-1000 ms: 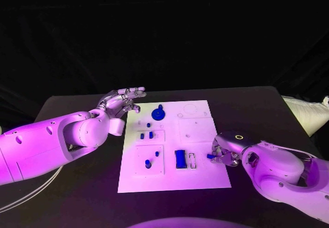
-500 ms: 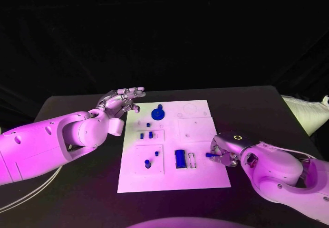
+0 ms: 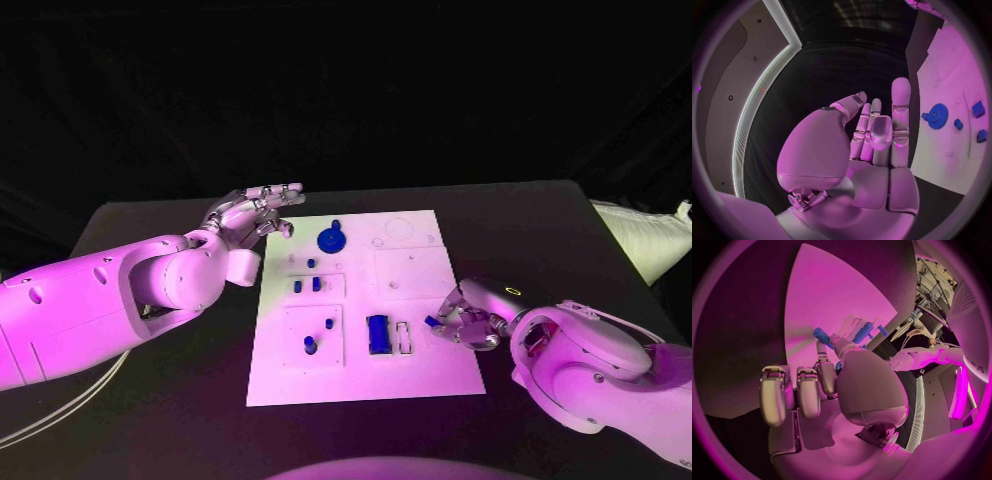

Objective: Assemble the parts on the task board

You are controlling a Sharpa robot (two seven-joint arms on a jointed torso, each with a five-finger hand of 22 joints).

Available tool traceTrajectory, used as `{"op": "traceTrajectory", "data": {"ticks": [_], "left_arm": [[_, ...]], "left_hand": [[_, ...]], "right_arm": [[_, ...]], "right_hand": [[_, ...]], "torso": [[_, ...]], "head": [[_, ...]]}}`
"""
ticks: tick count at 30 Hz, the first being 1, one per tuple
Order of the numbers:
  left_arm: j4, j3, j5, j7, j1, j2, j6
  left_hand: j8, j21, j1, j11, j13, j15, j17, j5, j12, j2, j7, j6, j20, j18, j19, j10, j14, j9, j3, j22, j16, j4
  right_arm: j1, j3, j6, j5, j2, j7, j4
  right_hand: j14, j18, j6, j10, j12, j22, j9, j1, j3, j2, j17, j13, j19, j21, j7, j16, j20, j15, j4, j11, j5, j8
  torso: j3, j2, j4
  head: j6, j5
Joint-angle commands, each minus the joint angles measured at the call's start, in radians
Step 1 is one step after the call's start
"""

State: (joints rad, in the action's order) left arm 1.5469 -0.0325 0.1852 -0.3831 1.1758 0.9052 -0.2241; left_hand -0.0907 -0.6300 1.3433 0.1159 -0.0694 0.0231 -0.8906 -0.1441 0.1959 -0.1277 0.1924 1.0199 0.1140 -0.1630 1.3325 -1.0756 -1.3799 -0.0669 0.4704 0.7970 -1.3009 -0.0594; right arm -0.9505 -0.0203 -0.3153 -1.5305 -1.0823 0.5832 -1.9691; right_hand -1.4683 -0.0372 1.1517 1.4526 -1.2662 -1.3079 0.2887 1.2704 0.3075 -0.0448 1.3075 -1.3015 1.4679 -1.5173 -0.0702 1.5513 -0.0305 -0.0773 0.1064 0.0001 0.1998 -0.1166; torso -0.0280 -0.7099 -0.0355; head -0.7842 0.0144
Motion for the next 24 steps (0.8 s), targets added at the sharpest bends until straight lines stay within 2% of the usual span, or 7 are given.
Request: {"op": "traceTrajectory", "data": {"ticks": [1, 4, 8, 12, 18, 21, 24], "left_arm": [[0.004, 0.001, -0.004, -0.005, 0.0, 0.0, 0.018], [0.005, 0.001, -0.004, -0.005, 0.0, 0.0, 0.018], [0.008, 0.001, -0.004, -0.005, 0.0, 0.0, 0.018], [0.009, 0.001, -0.004, -0.005, 0.0, 0.0, 0.018], [0.01, 0.001, -0.004, -0.005, 0.0, 0.0, 0.019], [0.011, 0.001, -0.004, -0.005, 0.0, 0.0, 0.019], [0.011, 0.001, -0.004, -0.005, 0.0, 0.0, 0.019]], "left_hand": [[0.005, 0.006, -0.007, -0.001, 0.0, -0.002, 0.001, 0.001, 0.003, 0.0, -0.003, -0.007, 0.0, -0.014, -0.006, 0.008, 0.008, 0.001, -0.001, -0.001, -0.001, -0.005], [0.005, 0.006, -0.007, -0.001, 0.0, -0.002, 0.001, 0.001, 0.003, 0.0, -0.003, -0.007, 0.0, -0.014, -0.006, 0.008, 0.008, 0.001, -0.001, -0.001, -0.001, -0.005], [0.005, 0.006, -0.007, -0.001, 0.0, -0.002, 0.001, 0.001, 0.003, 0.0, -0.003, -0.007, 0.0, -0.014, -0.006, 0.008, 0.008, 0.001, -0.001, -0.001, -0.001, -0.005], [0.005, 0.006, -0.007, -0.001, 0.0, -0.002, 0.001, 0.001, 0.003, 0.0, -0.003, -0.007, 0.0, -0.014, -0.006, 0.008, 0.008, 0.001, -0.001, -0.001, -0.001, -0.005], [0.005, 0.006, -0.007, -0.001, 0.0, -0.002, 0.001, 0.001, 0.003, 0.0, -0.003, -0.007, 0.0, -0.014, -0.006, 0.008, 0.008, 0.001, -0.001, -0.001, -0.001, -0.005], [0.005, 0.006, -0.007, -0.001, 0.0, -0.002, 0.001, 0.001, 0.003, 0.0, -0.003, -0.007, 0.0, -0.014, -0.006, 0.008, 0.008, 0.001, -0.001, -0.001, -0.001, -0.005], [0.005, 0.006, -0.007, -0.001, 0.0, -0.002, 0.001, 0.001, 0.003, 0.0, -0.003, -0.007, 0.0, -0.014, -0.006, 0.008, 0.008, 0.001, -0.001, -0.001, -0.001, -0.005]], "right_arm": [[-0.001, 0.0, -0.047, 0.153, 0.006, -0.012, -0.005], [-0.001, 0.0, -0.051, 0.174, 0.012, -0.013, -0.007], [-0.001, 0.0, -0.049, 0.19, 0.023, -0.006, -0.008], [-0.001, 0.0, -0.028, 0.201, 0.04, 0.001, -0.003], [0.001, 0.001, -0.014, 0.204, 0.068, 0.007, 0.013], [0.001, 0.001, -0.009, 0.196, 0.078, 0.01, 0.021], [0.002, 0.001, -0.001, 0.191, 0.085, 0.01, 0.028]], "right_hand": [[-0.097, 0.017, 0.011, 0.045, -0.006, -0.191, 0.002, -0.008, 0.0, -0.013, 0.239, -0.106, 0.065, -0.001, 0.006, 0.004, 0.001, -0.002, 0.007, -0.016, -0.002, -0.001], [-0.097, 0.018, 0.013, 0.046, -0.008, -0.192, 0.003, -0.012, -0.001, -0.018, 0.239, -0.108, 0.066, -0.001, 0.007, 0.004, 0.002, -0.002, 0.008, -0.016, 0.001, -0.001], [-0.098, 0.018, 0.017, 0.048, -0.012, -0.193, 0.004, -0.022, -0.005, -0.024, 0.24, -0.11, 0.066, -0.002, 0.007, 0.005, 0.002, -0.003, 0.011, -0.016, 0.009, -0.001], [-0.098, 0.019, 0.023, 0.051, -0.02, -0.196, 0.006, -0.031, -0.012, -0.035, 0.242, -0.115, 0.068, -0.004, 0.009, 0.006, 0.003, -0.004, 0.012, -0.018, 0.018, -0.002], [-0.098, 0.019, 0.03, 0.053, -0.023, -0.196, 0.008, -0.041, -0.019, -0.039, 0.241, -0.117, 0.068, -0.004, 0.012, 0.006, 0.004, -0.005, 0.015, -0.02, 0.031, -0.004], [-0.098, 0.019, 0.037, 0.054, -0.025, -0.197, 0.011, -0.055, -0.03, -0.039, 0.241, -0.119, 0.069, -0.005, 0.014, 0.005, 0.006, -0.007, 0.023, -0.022, 0.054, -0.005], [-0.098, 0.019, 0.046, 0.056, -0.031, -0.197, 0.015, -0.064, -0.04, -0.038, 0.241, -0.123, 0.069, -0.005, 0.018, 0.005, 0.007, -0.009, 0.029, -0.024, 0.066, -0.009]], "torso": [[0.0004, -0.001, -0.0009], [-0.0002, -0.001, 0.0001], [0.0013, 0.0, 0.0009], [-0.0001, 0.0, 0.0004], [-0.0009, 0.0, -0.0003], [0.0002, 0.0, -0.0004], [-0.0004, 0.0, 0.0004]], "head": [[-0.001, -0.001], [-0.003, 0.0], [-0.004, 0.001], [-0.006, 0.003], [-0.007, 0.005], [-0.007, 0.006], [-0.008, 0.007]]}}
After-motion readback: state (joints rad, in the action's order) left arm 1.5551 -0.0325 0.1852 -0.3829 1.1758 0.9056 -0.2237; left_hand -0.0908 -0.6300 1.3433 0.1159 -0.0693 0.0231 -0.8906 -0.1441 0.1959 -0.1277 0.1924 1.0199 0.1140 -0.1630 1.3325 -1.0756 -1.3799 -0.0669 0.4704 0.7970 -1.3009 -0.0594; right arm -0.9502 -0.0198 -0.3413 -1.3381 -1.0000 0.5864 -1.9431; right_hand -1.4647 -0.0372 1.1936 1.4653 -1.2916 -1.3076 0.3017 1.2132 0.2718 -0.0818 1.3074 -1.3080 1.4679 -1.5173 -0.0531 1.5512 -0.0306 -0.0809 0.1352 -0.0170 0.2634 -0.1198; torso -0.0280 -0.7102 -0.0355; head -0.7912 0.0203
